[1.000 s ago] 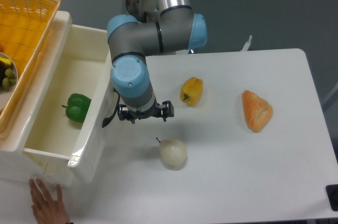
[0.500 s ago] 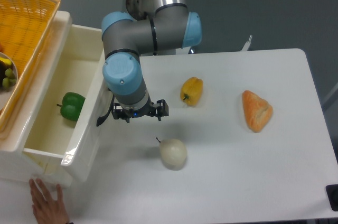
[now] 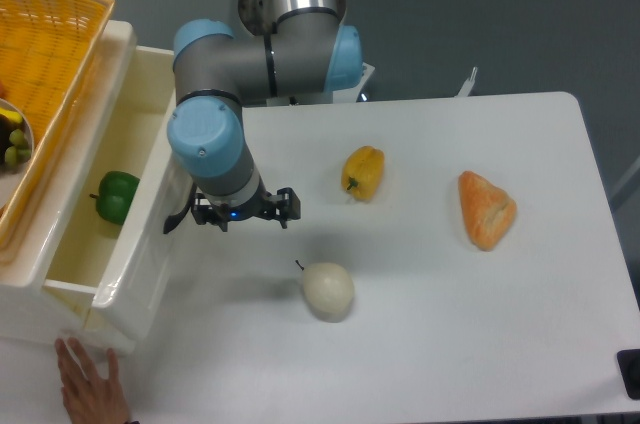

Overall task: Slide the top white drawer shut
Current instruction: 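Keep pushing the drawer front until the drawer is nearly shut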

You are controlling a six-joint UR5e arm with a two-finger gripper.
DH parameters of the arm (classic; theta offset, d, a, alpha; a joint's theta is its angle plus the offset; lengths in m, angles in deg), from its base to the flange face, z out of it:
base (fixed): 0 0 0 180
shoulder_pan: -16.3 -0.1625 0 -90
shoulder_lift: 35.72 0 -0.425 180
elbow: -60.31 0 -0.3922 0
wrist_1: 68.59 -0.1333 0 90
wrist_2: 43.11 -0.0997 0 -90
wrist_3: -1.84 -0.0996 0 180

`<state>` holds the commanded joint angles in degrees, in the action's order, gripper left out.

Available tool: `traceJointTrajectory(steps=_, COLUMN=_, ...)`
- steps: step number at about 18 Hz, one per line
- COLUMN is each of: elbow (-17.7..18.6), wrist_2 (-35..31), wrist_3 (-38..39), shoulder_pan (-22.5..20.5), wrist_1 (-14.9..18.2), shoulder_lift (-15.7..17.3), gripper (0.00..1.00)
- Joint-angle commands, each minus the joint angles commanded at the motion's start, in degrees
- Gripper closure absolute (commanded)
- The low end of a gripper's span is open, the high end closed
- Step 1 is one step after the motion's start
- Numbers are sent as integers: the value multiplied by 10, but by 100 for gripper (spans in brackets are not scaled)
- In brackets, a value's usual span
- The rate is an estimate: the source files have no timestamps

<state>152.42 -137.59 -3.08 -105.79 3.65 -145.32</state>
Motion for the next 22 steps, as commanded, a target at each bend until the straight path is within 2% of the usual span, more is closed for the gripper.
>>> traceJointTrajectory(steps=22, elbow=-5, wrist_2=0, wrist_3=23, shoulder_pan=43, wrist_1=0, shoulder_lift=3, gripper=0)
